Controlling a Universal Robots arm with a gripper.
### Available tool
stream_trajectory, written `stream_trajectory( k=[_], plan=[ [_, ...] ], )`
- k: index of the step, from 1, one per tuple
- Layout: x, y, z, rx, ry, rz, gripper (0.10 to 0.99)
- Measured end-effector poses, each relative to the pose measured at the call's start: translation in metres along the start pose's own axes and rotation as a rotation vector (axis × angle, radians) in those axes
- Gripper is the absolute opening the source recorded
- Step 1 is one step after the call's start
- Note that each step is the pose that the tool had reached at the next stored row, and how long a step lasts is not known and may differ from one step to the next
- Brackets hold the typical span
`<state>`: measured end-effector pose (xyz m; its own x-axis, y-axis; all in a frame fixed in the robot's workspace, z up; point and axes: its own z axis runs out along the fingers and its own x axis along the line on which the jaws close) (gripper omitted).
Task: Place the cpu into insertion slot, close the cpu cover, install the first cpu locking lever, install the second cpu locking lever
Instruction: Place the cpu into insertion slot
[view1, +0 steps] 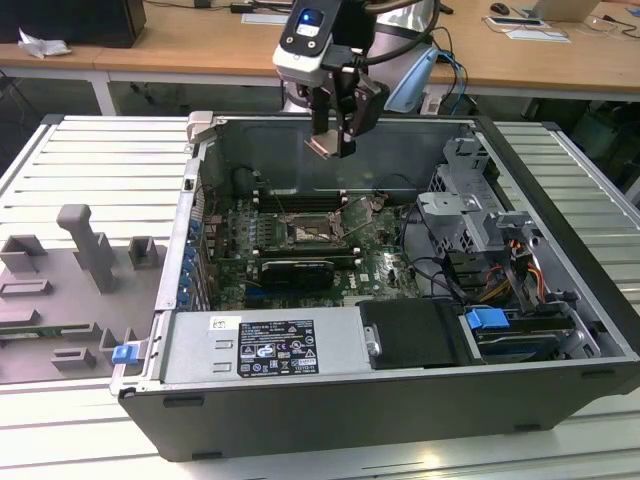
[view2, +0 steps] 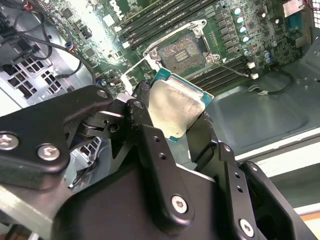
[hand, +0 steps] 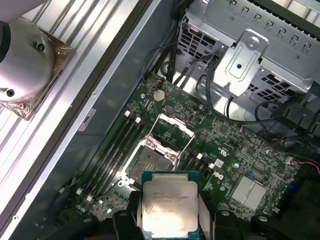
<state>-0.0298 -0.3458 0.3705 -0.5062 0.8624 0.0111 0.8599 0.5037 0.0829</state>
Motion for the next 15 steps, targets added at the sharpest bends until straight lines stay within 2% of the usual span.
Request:
stream_trajectory(
  k=[5, 15],
  plan=[
    [0.0, 0.0, 0.0001, 0.0, -0.0035, 0.03, 0.537],
    [0.0, -0.0001, 0.0009, 0.001, -0.0152, 0.132, 0.537]
  ],
)
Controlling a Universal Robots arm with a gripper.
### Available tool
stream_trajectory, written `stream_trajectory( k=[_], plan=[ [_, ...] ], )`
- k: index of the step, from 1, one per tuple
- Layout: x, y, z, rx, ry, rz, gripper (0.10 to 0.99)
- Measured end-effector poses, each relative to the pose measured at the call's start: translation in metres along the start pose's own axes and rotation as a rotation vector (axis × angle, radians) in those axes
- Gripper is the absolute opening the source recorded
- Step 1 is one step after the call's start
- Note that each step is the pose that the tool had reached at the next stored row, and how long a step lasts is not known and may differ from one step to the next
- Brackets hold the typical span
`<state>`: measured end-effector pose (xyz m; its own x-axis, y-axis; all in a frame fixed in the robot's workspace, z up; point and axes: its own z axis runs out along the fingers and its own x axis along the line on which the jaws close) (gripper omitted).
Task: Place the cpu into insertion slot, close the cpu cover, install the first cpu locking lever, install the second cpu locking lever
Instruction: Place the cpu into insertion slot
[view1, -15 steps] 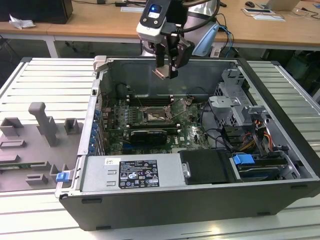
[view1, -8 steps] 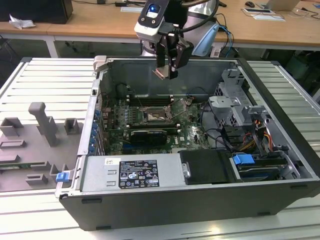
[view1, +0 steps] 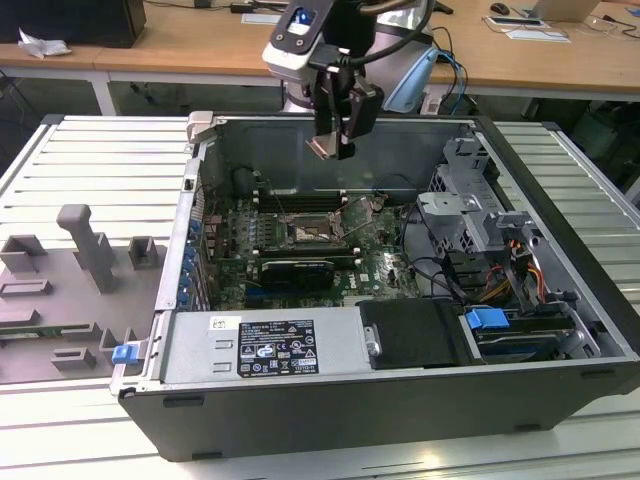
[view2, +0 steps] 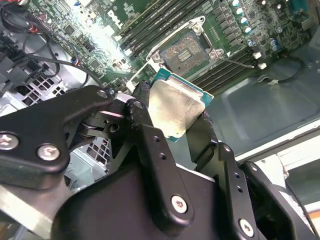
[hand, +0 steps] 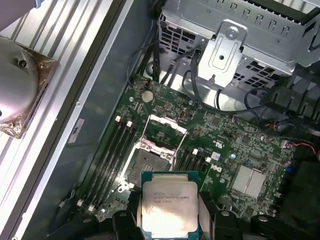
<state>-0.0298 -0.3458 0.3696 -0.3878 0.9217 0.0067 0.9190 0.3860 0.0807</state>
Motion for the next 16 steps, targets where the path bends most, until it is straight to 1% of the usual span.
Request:
stream_trajectory(
  k=[8, 16],
  plan=[
    [0.0, 0.0, 0.0005, 0.001, -0.0083, 0.07, 0.537],
    [0.0, -0.0001, 0.0009, 0.001, -0.0142, 0.119, 0.537]
  ],
)
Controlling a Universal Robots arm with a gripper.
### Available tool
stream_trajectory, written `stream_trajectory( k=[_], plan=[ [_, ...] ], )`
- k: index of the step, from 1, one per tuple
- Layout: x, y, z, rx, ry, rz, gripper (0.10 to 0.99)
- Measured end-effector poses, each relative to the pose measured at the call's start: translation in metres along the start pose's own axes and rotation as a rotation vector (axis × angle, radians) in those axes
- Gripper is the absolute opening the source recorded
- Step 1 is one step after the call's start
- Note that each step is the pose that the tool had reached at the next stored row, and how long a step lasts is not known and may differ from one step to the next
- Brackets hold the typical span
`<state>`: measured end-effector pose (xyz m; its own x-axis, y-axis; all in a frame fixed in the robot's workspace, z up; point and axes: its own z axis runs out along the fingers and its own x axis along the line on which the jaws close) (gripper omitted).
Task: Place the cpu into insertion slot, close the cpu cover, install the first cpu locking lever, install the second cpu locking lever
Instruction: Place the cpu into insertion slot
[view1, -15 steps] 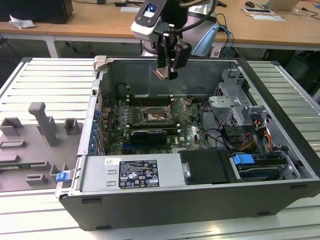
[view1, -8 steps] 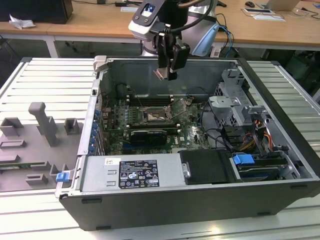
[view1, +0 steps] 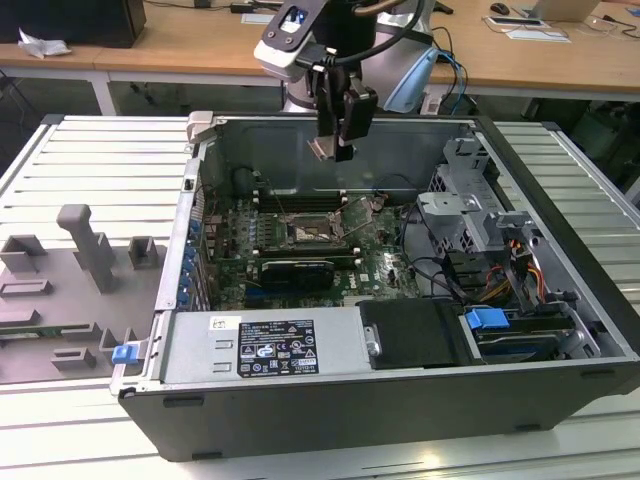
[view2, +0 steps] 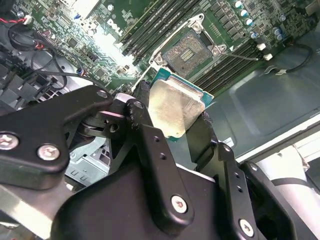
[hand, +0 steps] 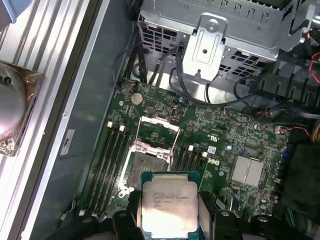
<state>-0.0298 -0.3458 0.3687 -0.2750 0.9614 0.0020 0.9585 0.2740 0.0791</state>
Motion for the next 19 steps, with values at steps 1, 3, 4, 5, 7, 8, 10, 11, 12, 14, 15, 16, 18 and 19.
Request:
stream_trajectory(
  k=[1, 3, 4, 5, 7, 8, 10, 11, 12, 14, 15, 16, 18, 19],
  plan=[
    [0.0, 0.0, 0.0001, 0.0, -0.0011, 0.01, 0.537],
    [0.0, 0.0, 0.0003, 0.0, -0.0033, 0.031, 0.537],
    [0.0, 0.0, 0.0003, 0.0, -0.0038, 0.036, 0.537],
    [0.0, 0.0, 0.0003, 0.0, -0.0044, 0.04, 0.537],
    [0.0, 0.0, 0.0005, 0.0, -0.0057, 0.052, 0.537],
    [0.0, 0.0, 0.0005, 0.0, -0.0063, 0.057, 0.537],
    [0.0, -0.0001, 0.0006, 0.001, -0.0074, 0.067, 0.537],
    [0.0, -0.0001, 0.0006, 0.0, -0.008, 0.072, 0.537],
    [0.0, -0.0001, 0.0006, 0.001, -0.0087, 0.077, 0.537],
    [0.0, -0.0001, 0.0008, 0.001, -0.0107, 0.095, 0.537],
    [0.0, -0.0001, 0.0009, 0.001, -0.0119, 0.105, 0.537],
    [0.0, -0.0001, 0.001, 0.001, -0.0125, 0.111, 0.537],
    [0.0, -0.0001, 0.0011, 0.001, -0.0138, 0.123, 0.537],
    [0.0, -0.0001, 0.0011, 0.001, -0.0144, 0.129, 0.537]
  ],
)
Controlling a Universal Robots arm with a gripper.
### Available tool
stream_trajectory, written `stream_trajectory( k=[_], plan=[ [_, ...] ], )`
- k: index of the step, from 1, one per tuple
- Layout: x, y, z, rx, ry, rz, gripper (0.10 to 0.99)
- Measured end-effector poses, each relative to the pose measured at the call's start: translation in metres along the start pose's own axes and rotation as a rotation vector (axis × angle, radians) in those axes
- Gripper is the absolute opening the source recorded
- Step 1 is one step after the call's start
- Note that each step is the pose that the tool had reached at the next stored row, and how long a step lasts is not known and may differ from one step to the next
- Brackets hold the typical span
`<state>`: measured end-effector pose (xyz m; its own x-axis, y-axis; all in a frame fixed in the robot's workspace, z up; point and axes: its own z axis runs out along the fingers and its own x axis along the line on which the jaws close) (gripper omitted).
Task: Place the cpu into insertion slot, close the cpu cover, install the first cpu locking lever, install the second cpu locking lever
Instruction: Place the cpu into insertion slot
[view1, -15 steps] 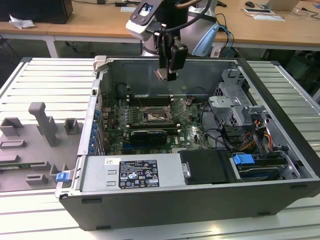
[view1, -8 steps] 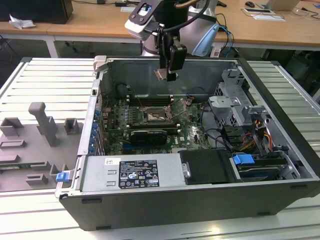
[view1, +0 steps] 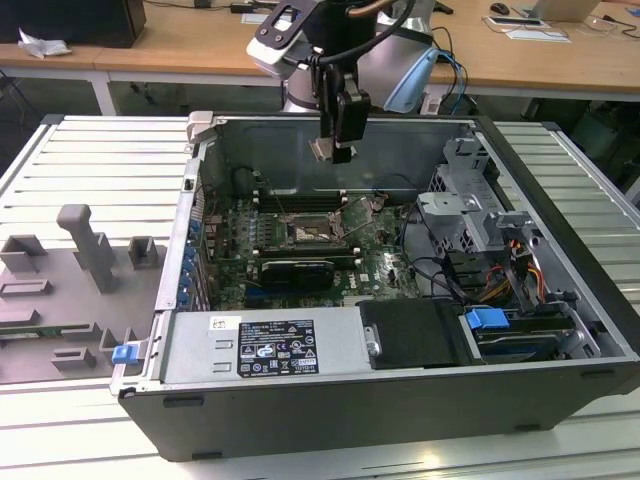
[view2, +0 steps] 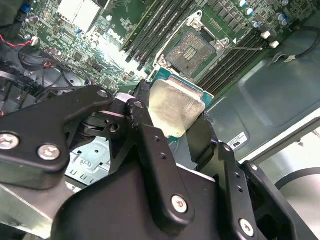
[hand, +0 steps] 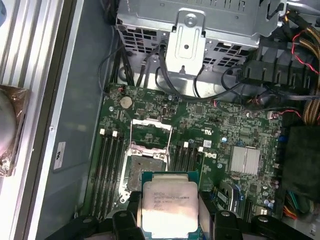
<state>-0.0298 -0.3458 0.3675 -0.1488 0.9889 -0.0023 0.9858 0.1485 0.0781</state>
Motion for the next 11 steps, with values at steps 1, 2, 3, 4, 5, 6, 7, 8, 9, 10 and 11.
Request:
stream_trajectory(
  k=[1, 2, 3, 4, 5, 6, 7, 8, 9, 10, 11],
  plan=[
    [0.0, 0.0, 0.0001, 0.0, -0.0008, 0.007, 0.537],
    [0.0, 0.0, 0.0001, 0.0, -0.0013, 0.012, 0.537],
    [0.0, 0.0, 0.0002, 0.0, -0.0018, 0.017, 0.537],
    [0.0, 0.0, 0.0002, 0.0, -0.0028, 0.026, 0.537],
    [0.0, 0.0, 0.0004, 0.0, -0.0041, 0.039, 0.537],
    [0.0, 0.0, 0.0005, 0.0, -0.005, 0.047, 0.537],
    [0.0, -0.0001, 0.0005, 0.0, -0.0058, 0.054, 0.537],
    [0.0, -0.0001, 0.0006, 0.0, -0.0062, 0.058, 0.537],
    [0.0, -0.0001, 0.0006, 0.0, -0.0069, 0.063, 0.537],
    [0.0, -0.0001, 0.0007, 0.0, -0.0073, 0.067, 0.537],
    [0.0, -0.0001, 0.0007, 0.0, -0.0079, 0.073, 0.537]
  ],
)
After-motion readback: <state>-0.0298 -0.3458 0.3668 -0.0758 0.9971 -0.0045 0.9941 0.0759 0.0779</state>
